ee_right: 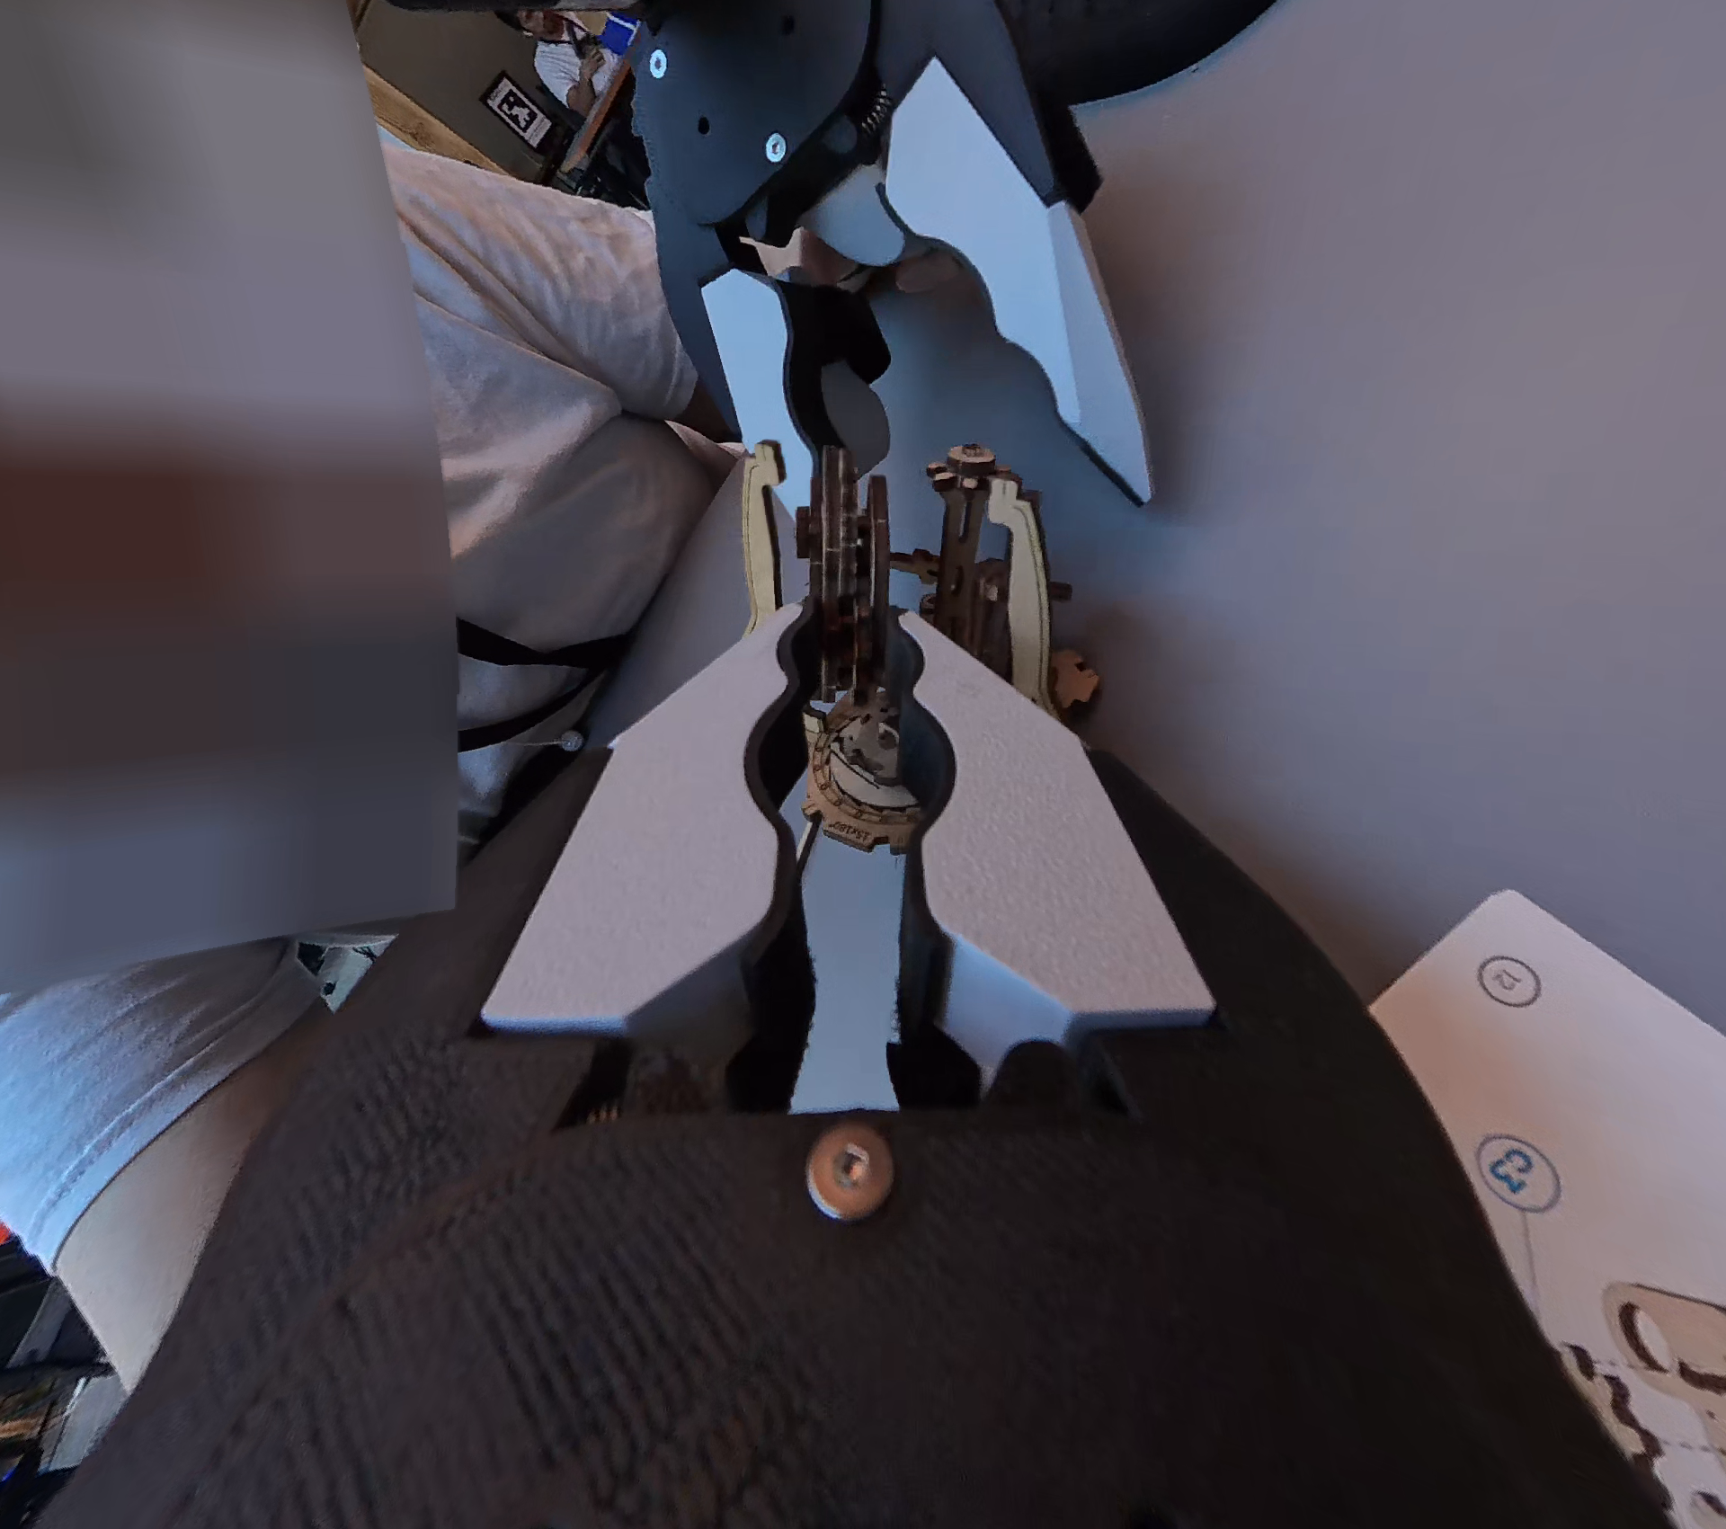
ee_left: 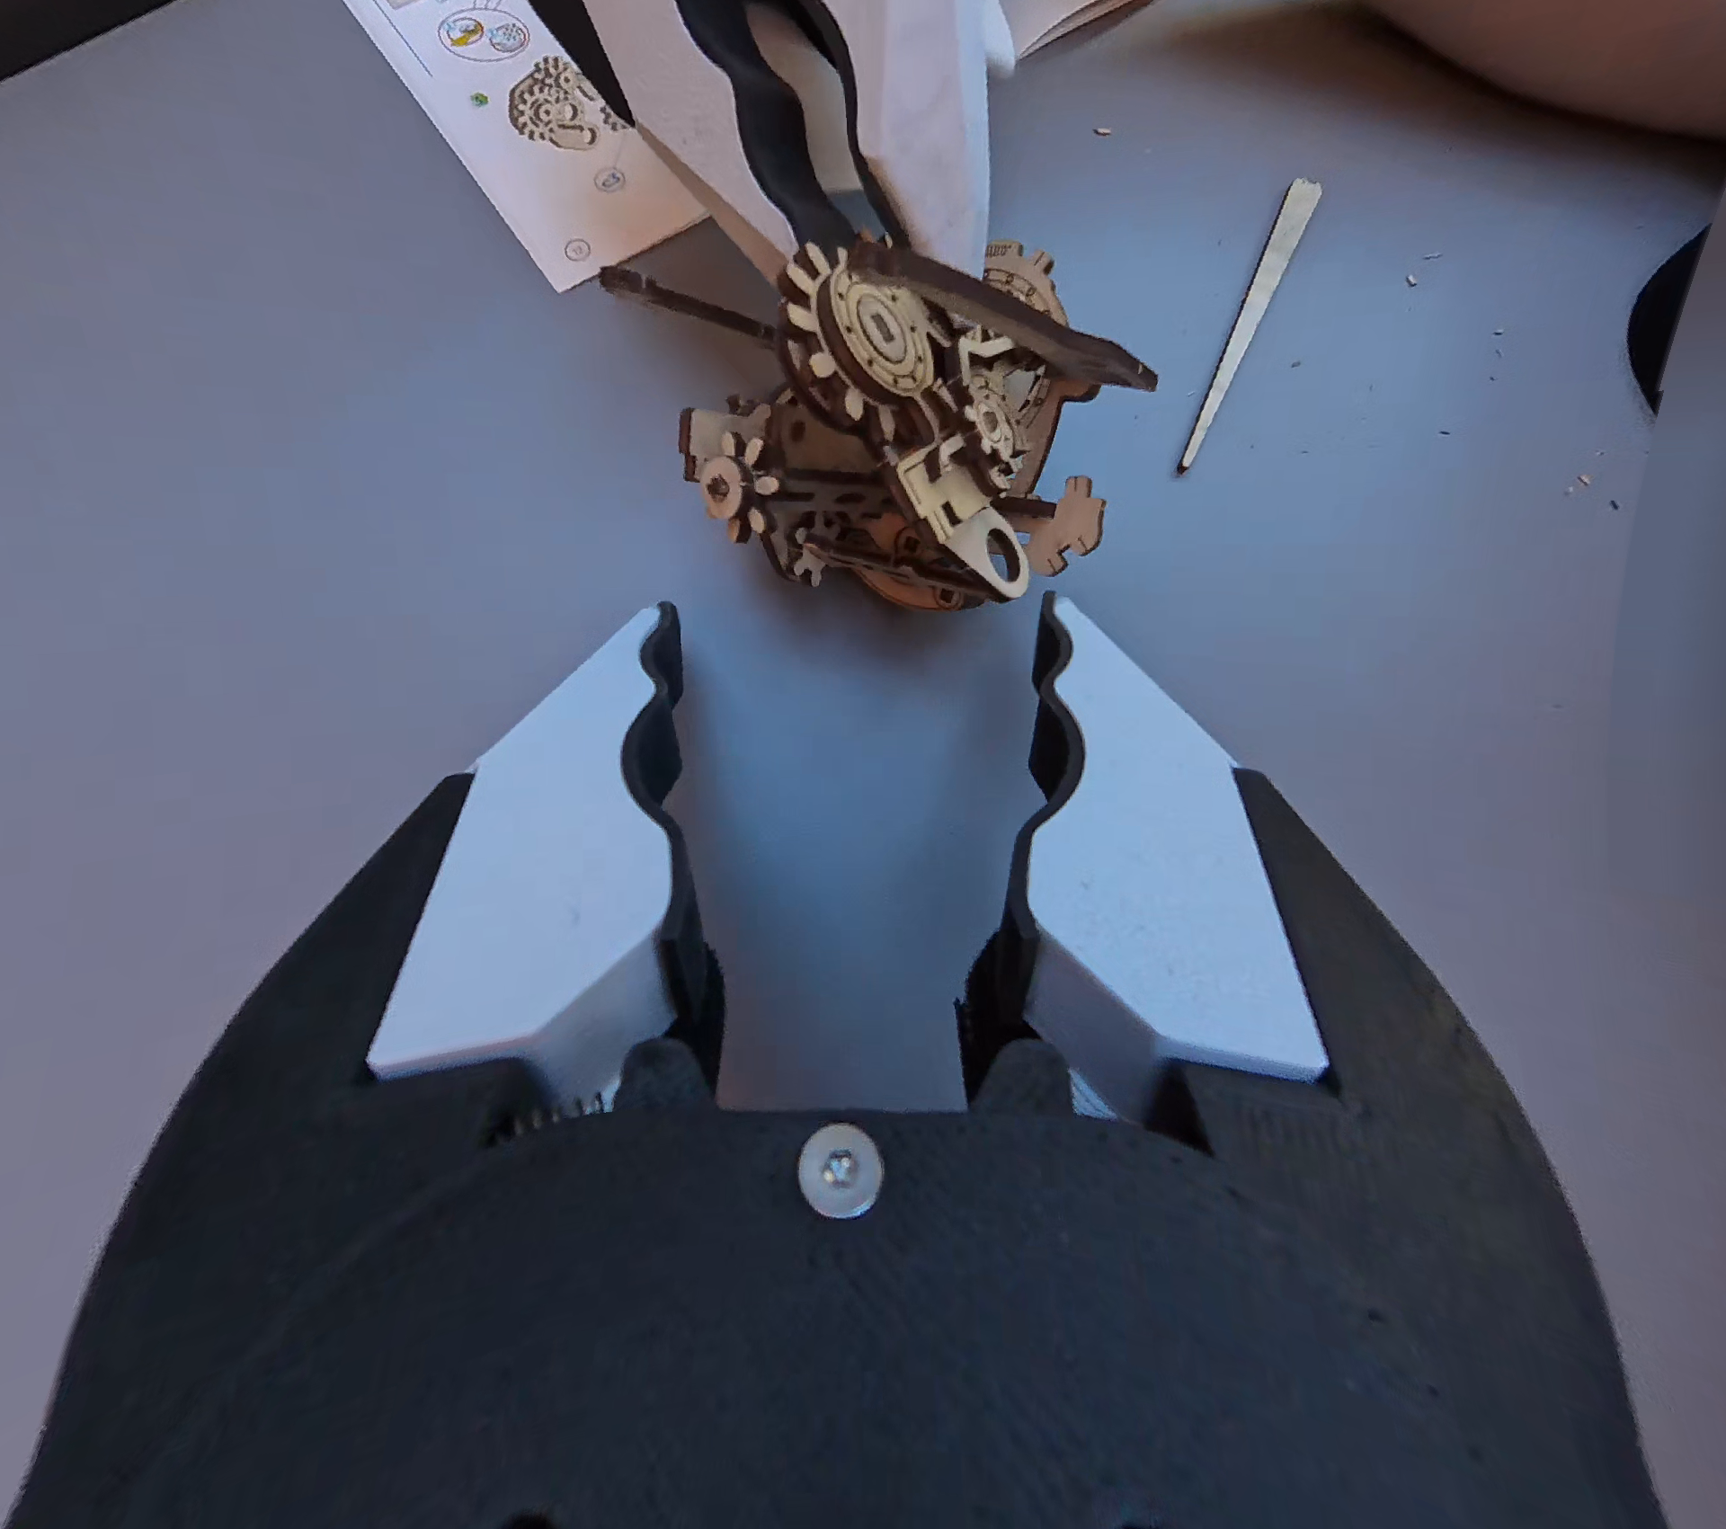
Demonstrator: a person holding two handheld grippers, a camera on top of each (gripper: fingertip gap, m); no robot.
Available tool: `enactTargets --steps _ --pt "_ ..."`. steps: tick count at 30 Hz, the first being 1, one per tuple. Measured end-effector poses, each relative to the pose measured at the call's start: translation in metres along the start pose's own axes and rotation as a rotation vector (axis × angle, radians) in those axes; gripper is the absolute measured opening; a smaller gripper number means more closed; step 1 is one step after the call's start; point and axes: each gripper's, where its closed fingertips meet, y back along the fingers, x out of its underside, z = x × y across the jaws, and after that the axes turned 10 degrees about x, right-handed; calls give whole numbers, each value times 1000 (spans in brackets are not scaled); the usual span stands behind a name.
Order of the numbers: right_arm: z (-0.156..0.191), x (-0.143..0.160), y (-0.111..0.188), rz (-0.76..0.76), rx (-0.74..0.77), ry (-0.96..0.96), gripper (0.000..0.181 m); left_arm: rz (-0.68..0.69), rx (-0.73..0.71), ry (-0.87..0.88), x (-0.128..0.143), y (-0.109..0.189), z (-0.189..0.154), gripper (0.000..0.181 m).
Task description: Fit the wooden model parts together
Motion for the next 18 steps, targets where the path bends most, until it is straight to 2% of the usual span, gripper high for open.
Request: enactTargets --steps 18 --pt "-1 -1 6 -57 73 -9 11 -6 14 19 -7 -19 -9 70"
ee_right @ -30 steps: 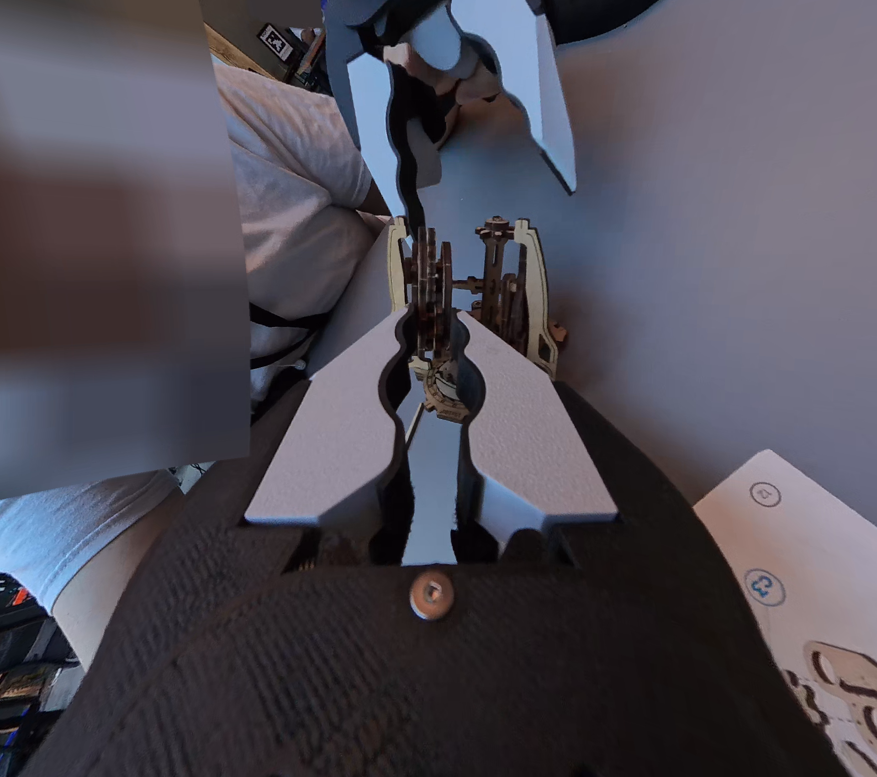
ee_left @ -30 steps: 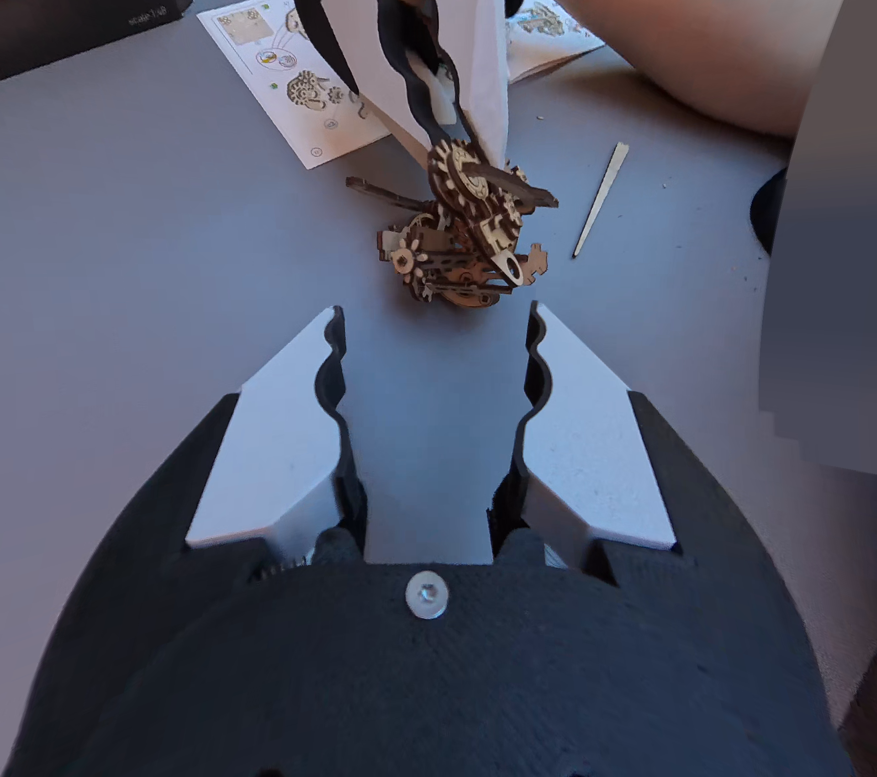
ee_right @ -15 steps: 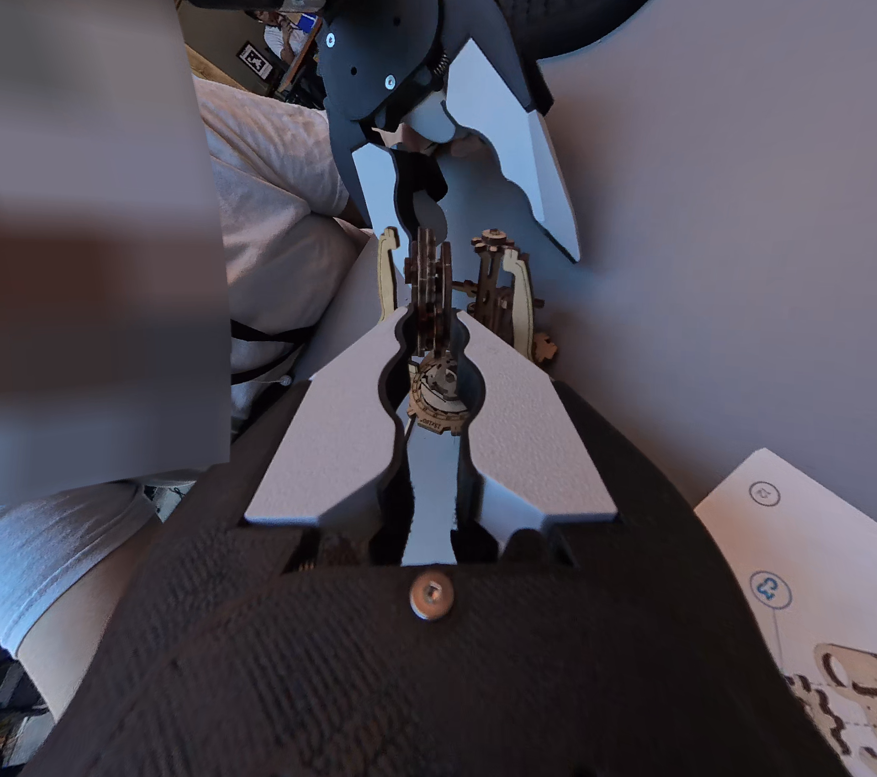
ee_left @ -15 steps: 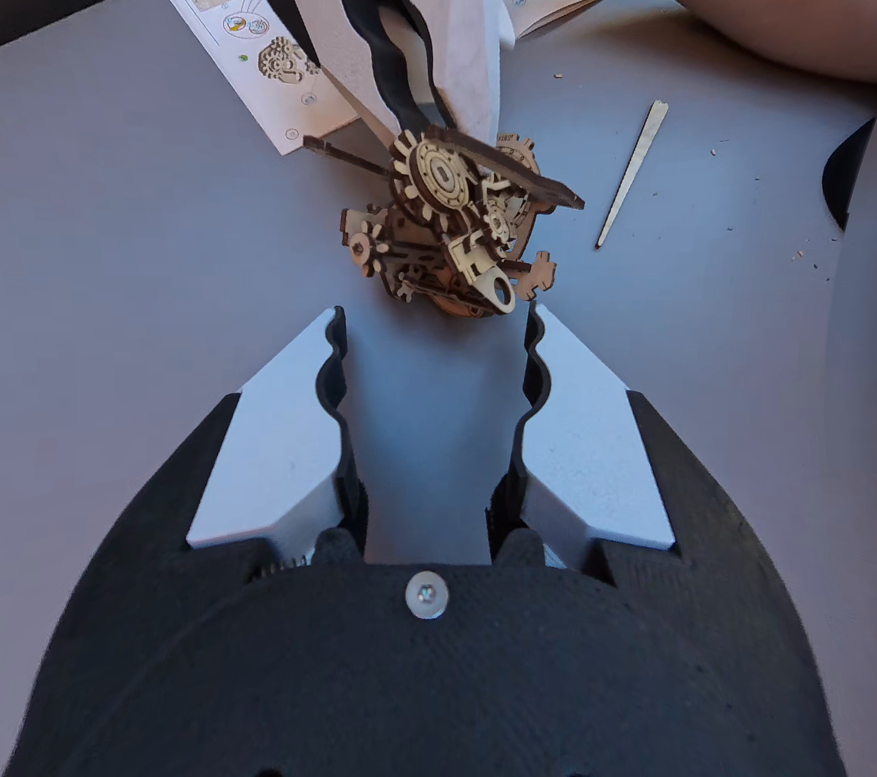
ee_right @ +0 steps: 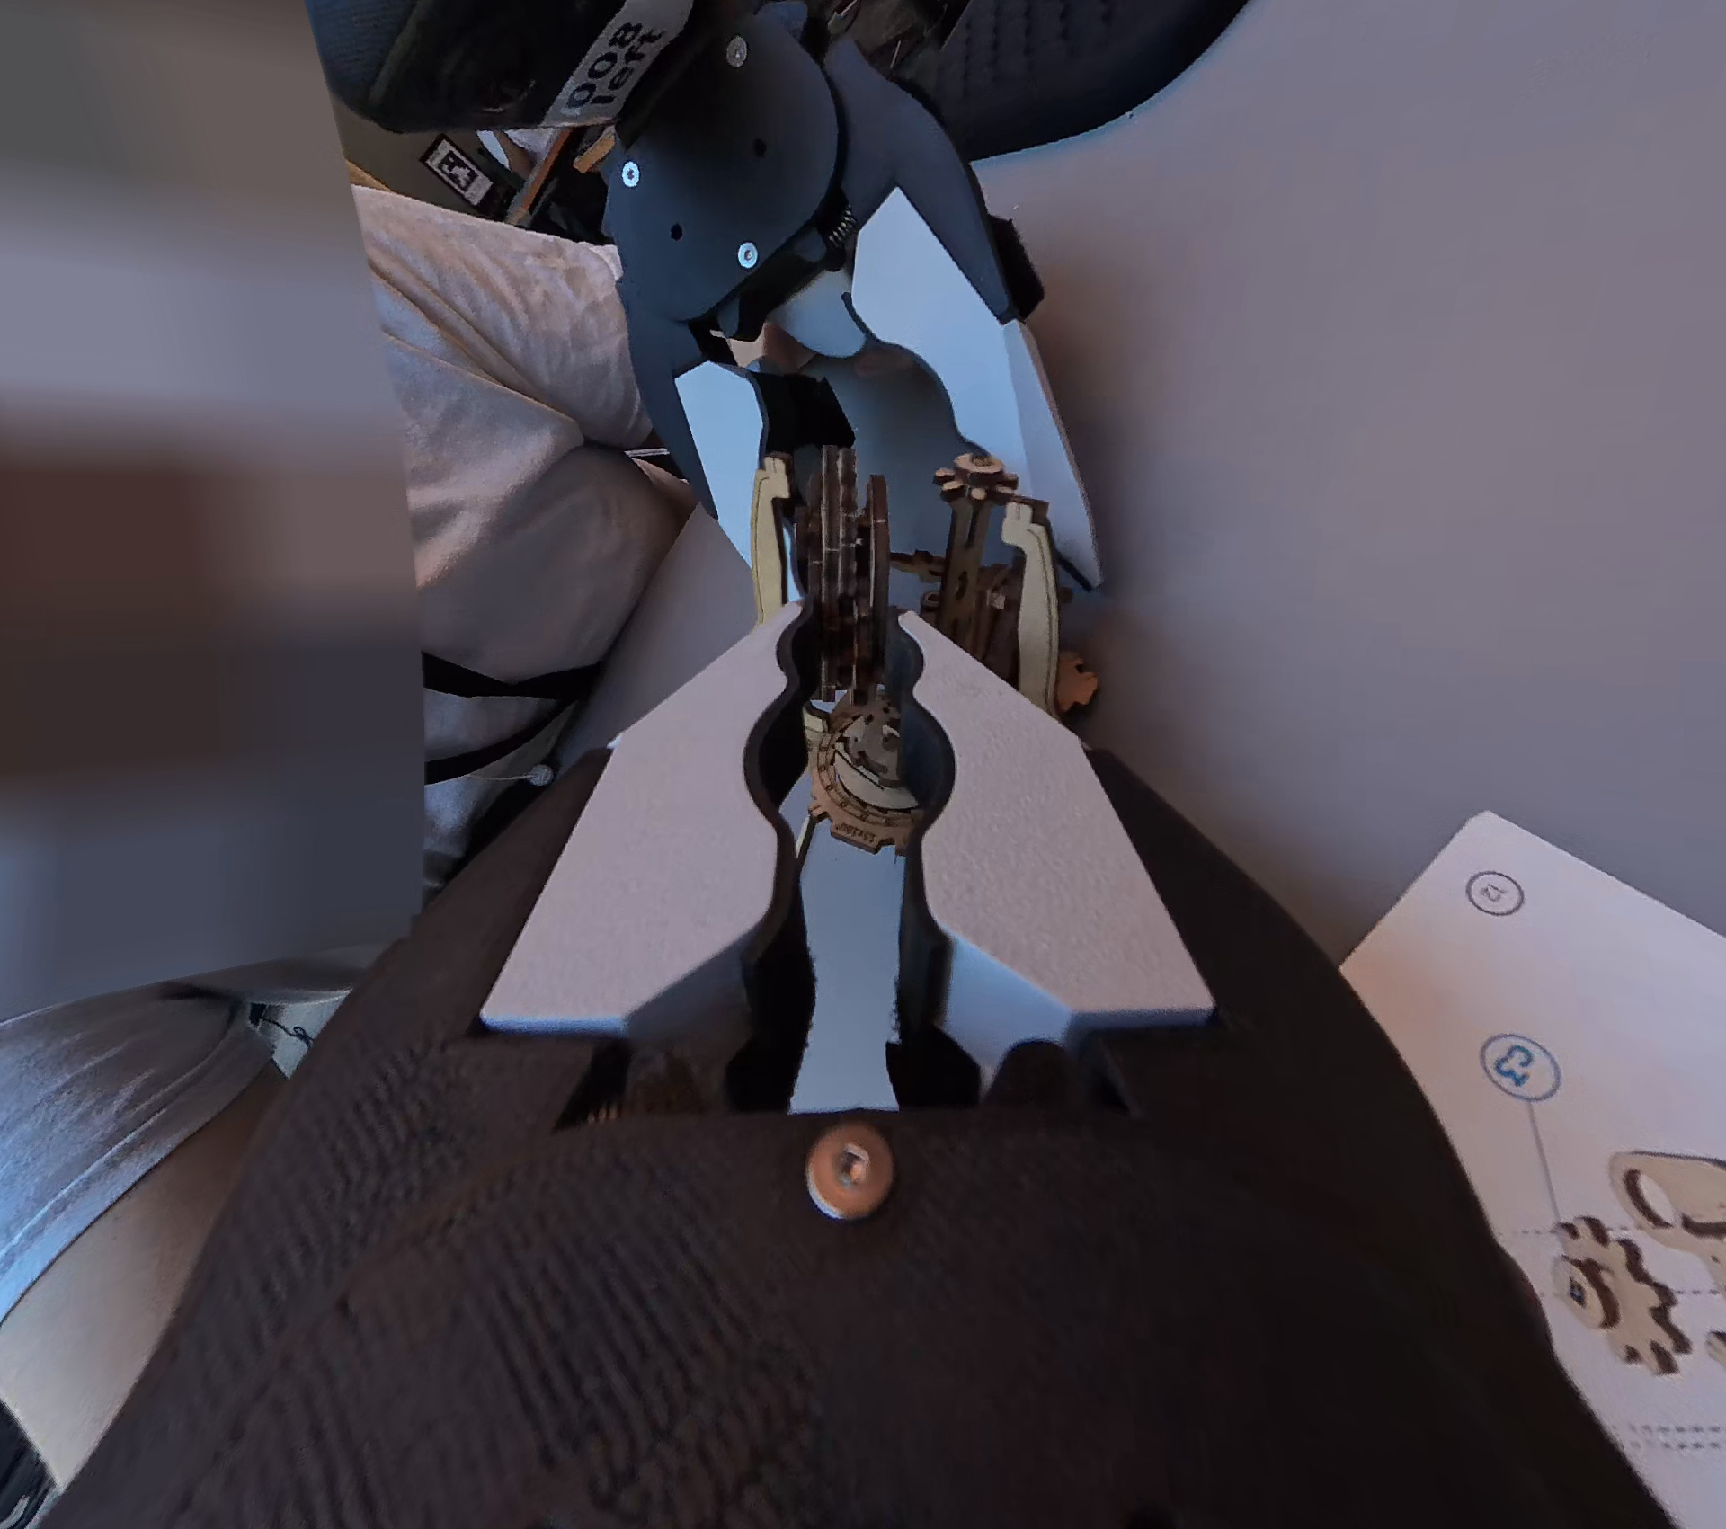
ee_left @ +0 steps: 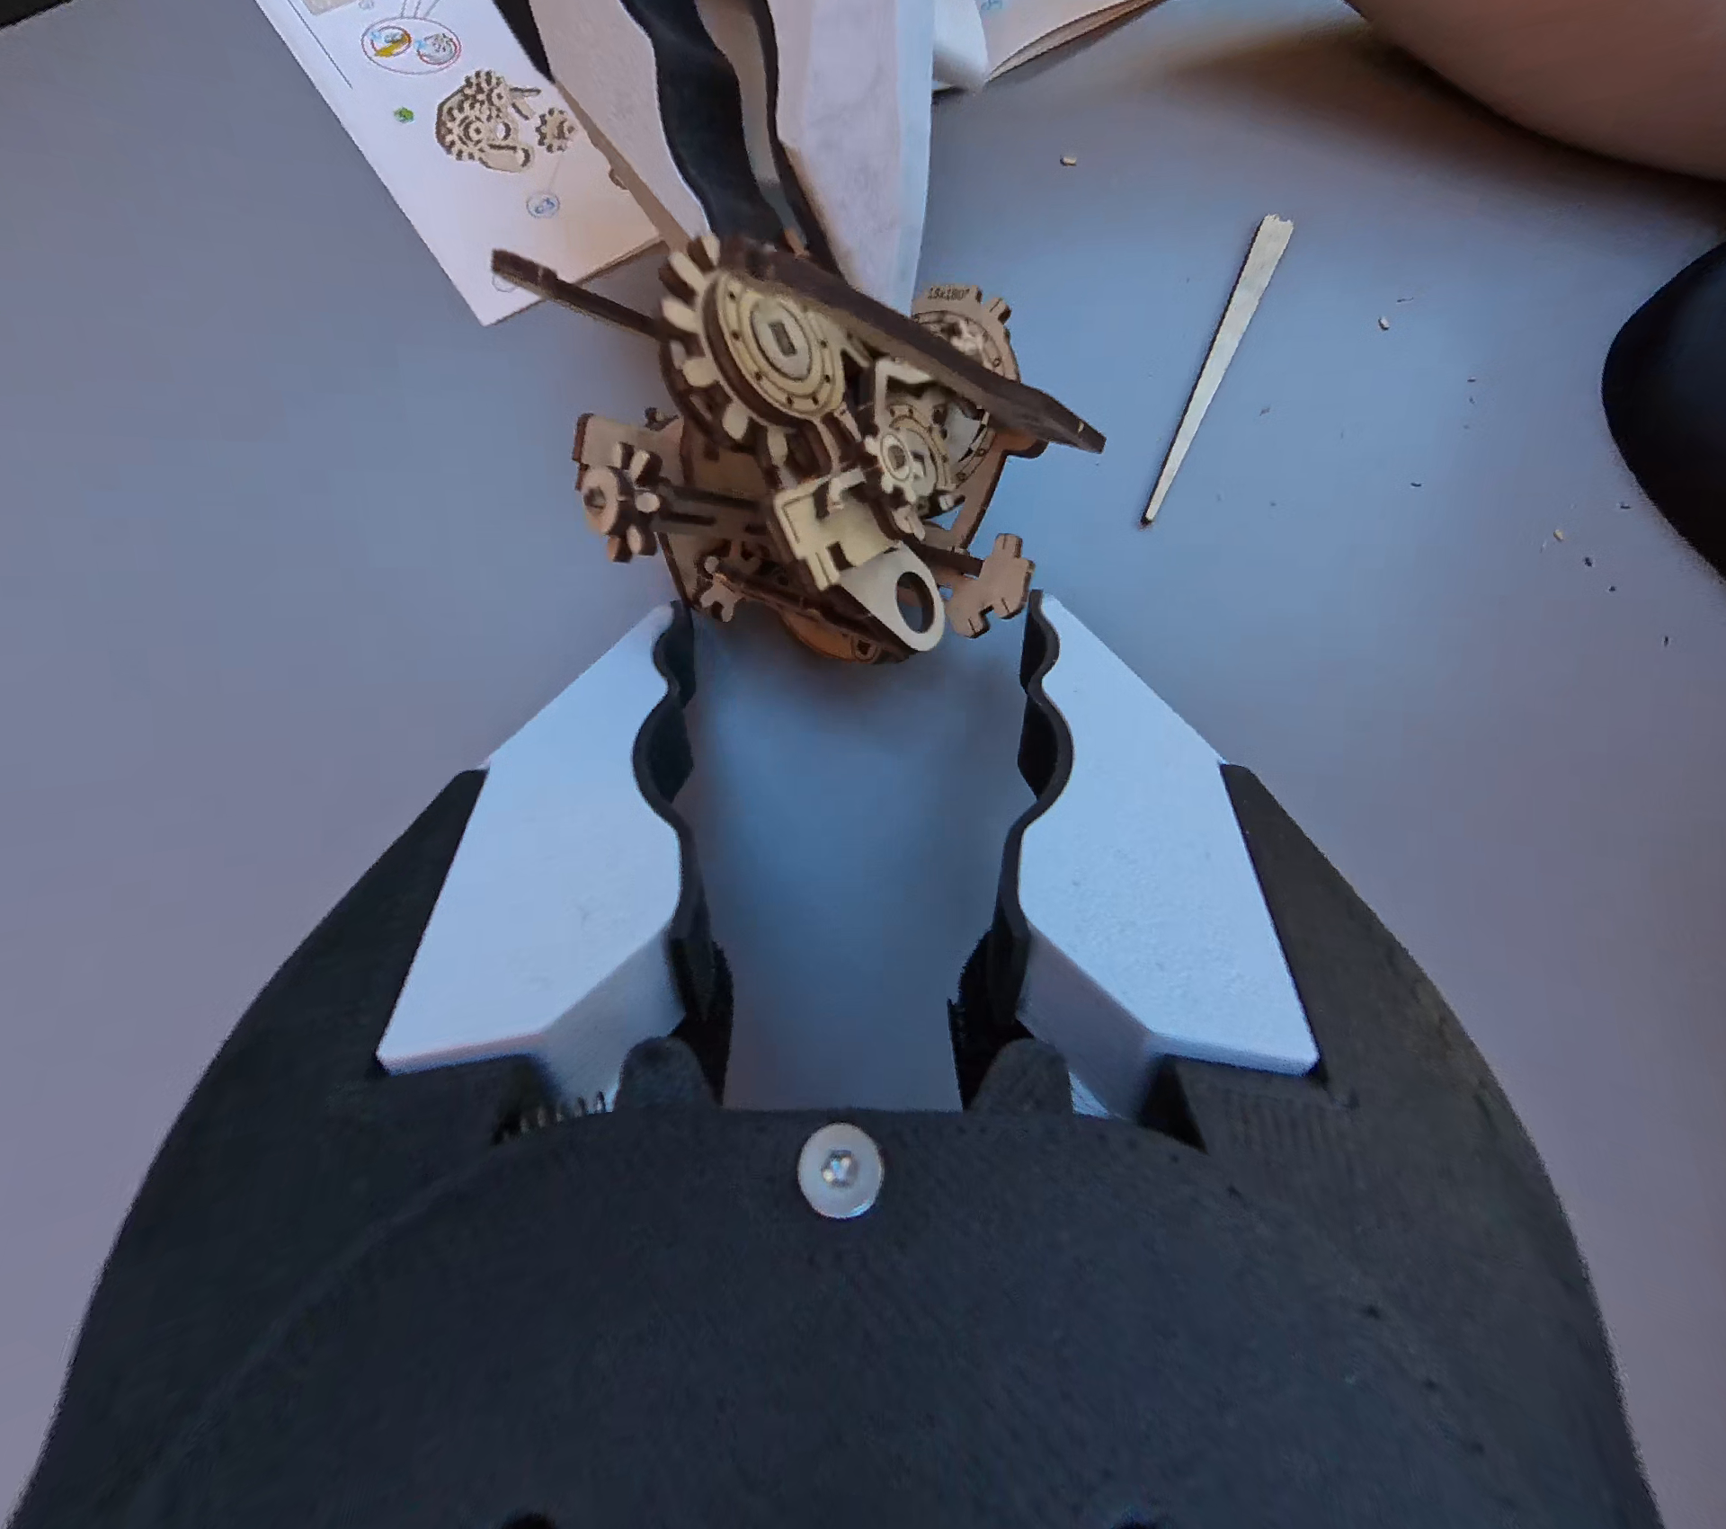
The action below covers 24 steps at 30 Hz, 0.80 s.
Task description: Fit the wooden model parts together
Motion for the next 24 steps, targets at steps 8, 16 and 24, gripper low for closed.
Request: enactTargets --steps 8,16,24 --pt "-7 -6 14 -63 27 -12 11 -15 16 7 -2 1 -2 64" --pt "-6 -3 9 -52 2 -16 11 -18 34 35 -1 -1 -3 62" --pt "-9 -15 28 -147 38 16 10 -32 42 33 -3 2 -5 63"
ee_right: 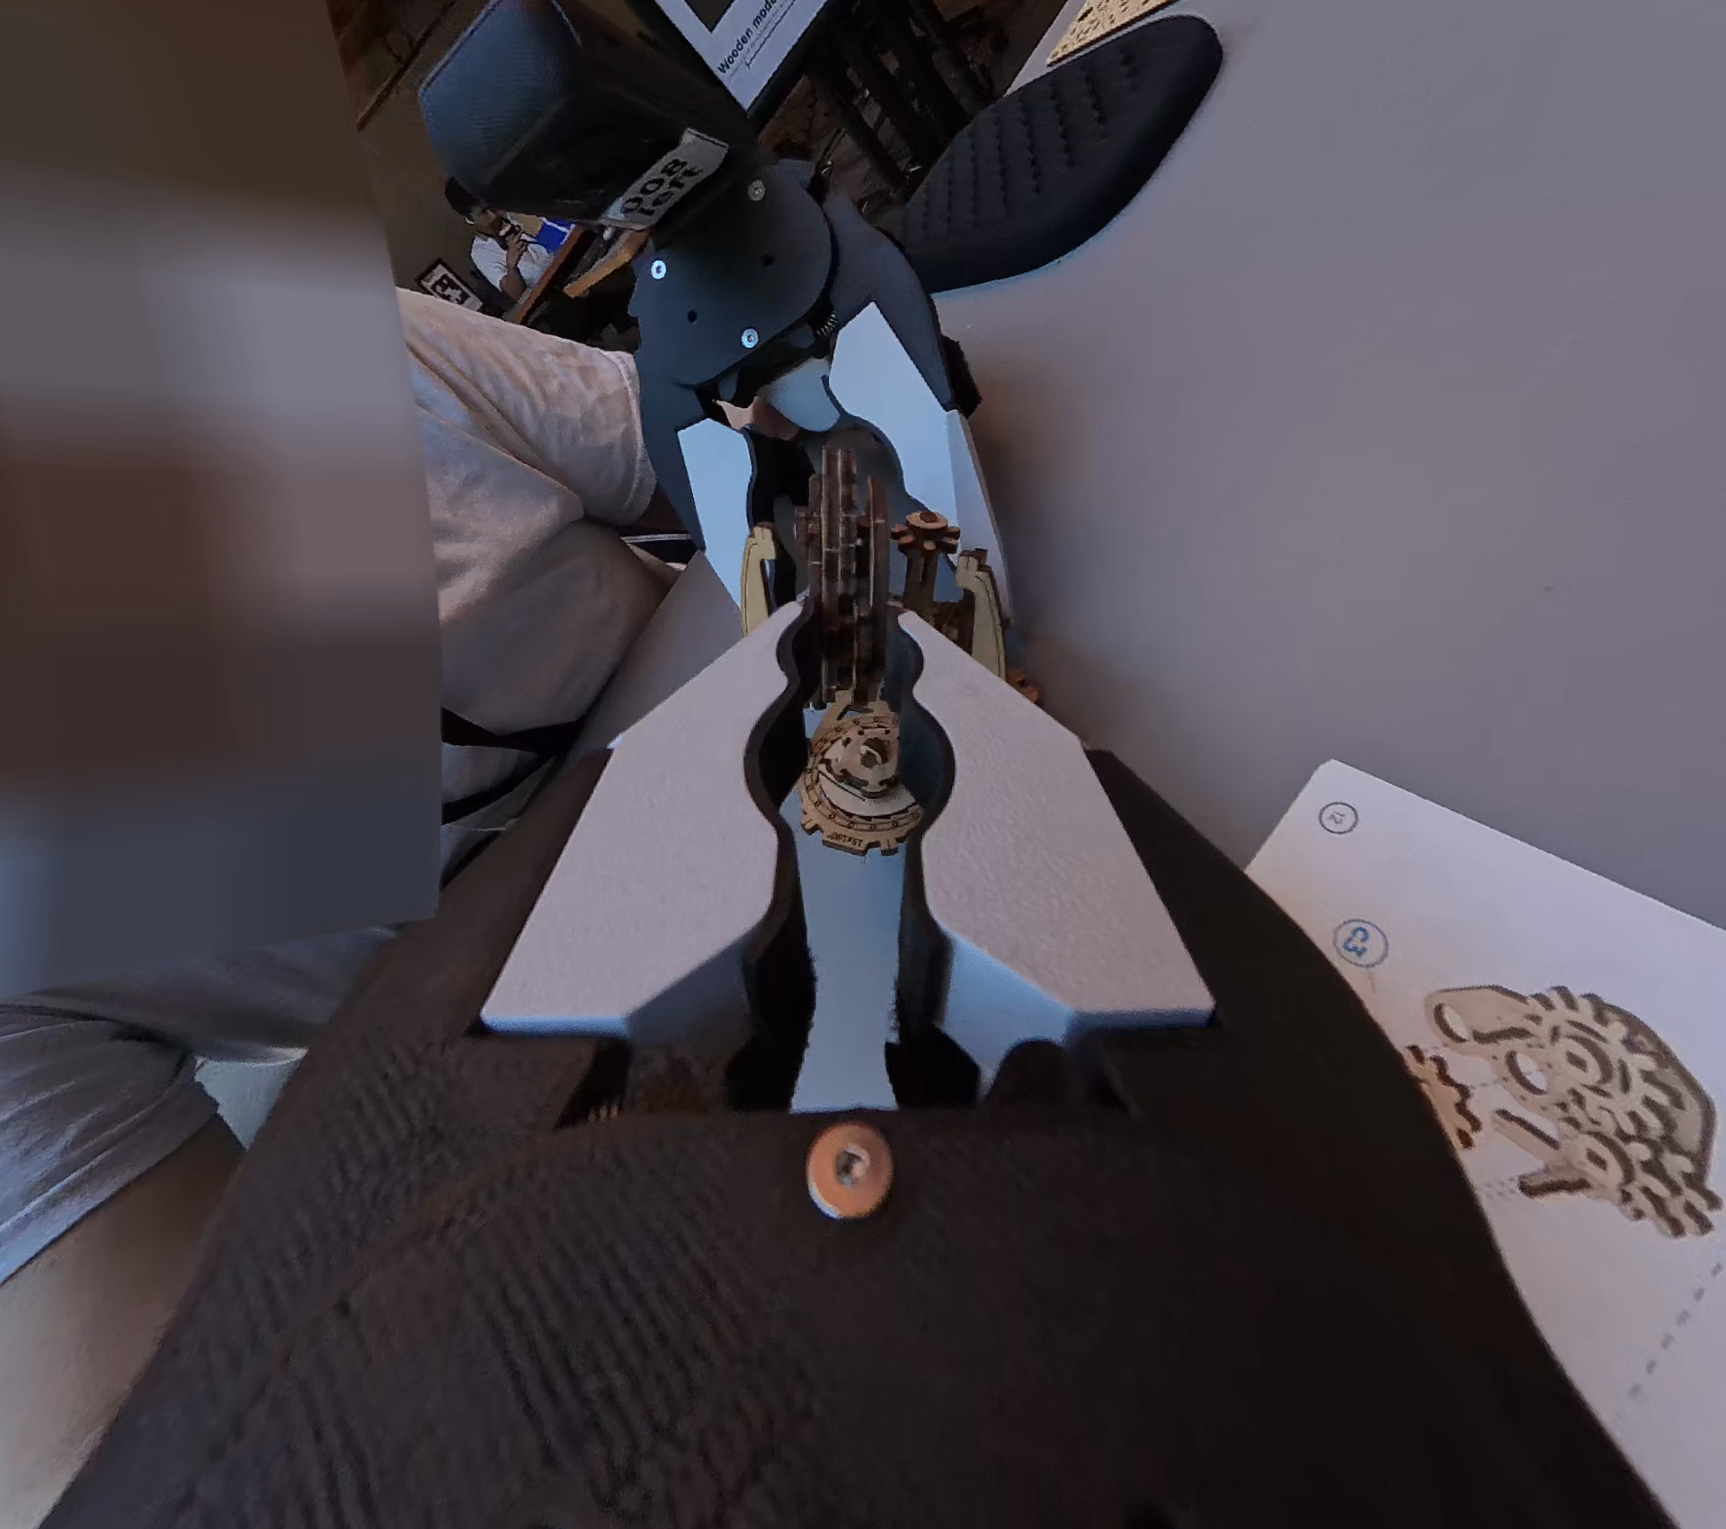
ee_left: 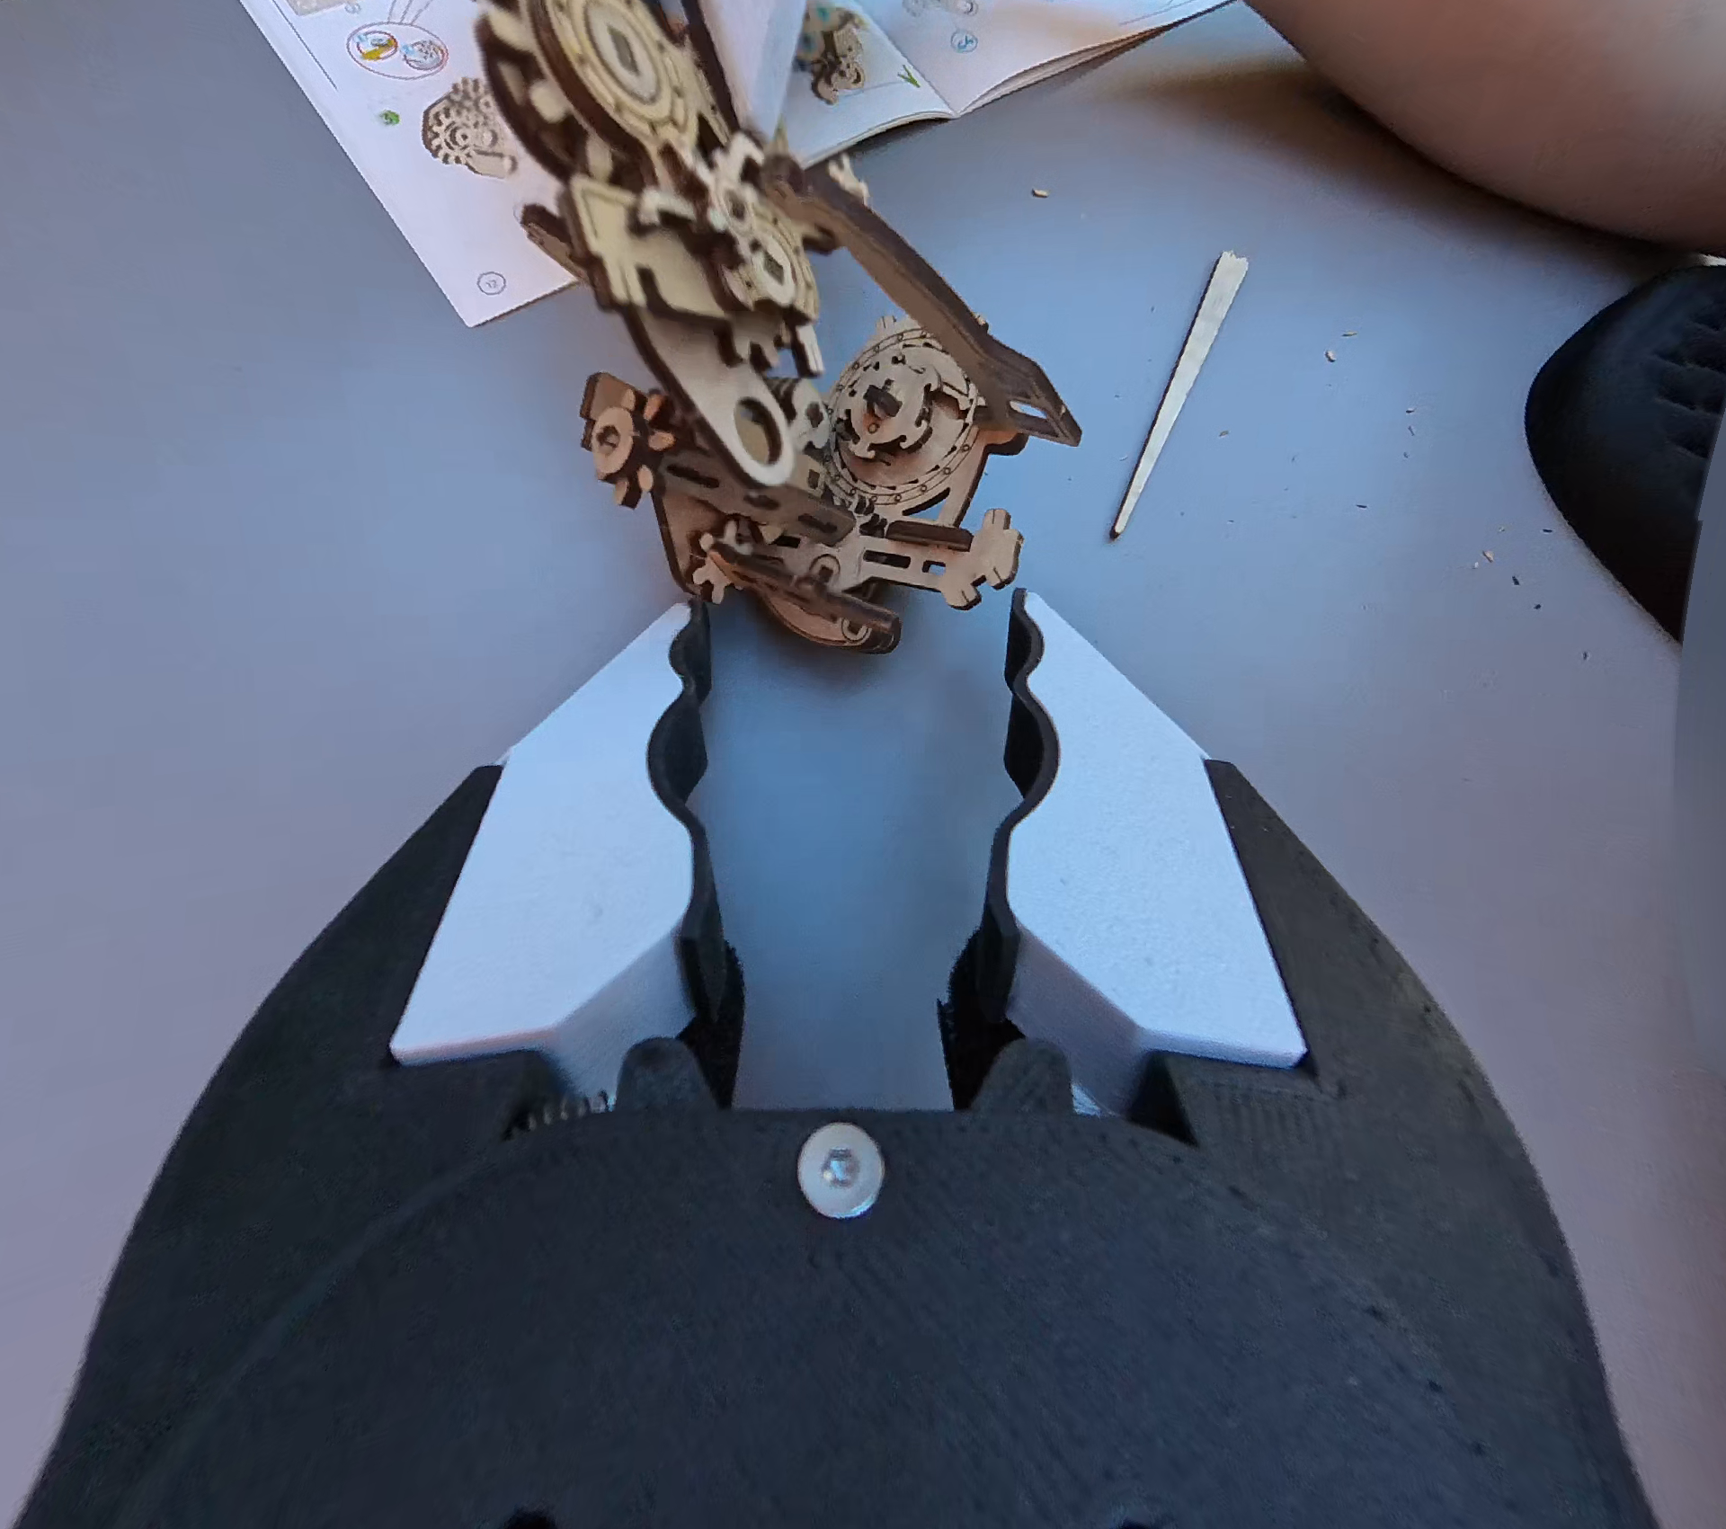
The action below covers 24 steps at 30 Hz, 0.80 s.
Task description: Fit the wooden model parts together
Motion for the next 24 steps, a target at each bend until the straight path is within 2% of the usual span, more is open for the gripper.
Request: enactTargets --steps 8,14,17,24 --pt "4 -23 32 -128 70 51 10 -2 -30 -10 1 9 6 65" --pt "2 -20 37 -113 94 38 11 -1 -4 6 5 13 6 59" --pt "10 -24 52 -76 185 82 11 11 -6 -1 8 13 5 59" --pt "54 -36 117 -81 464 172 11 6 31 -14 6 16 -1 67"
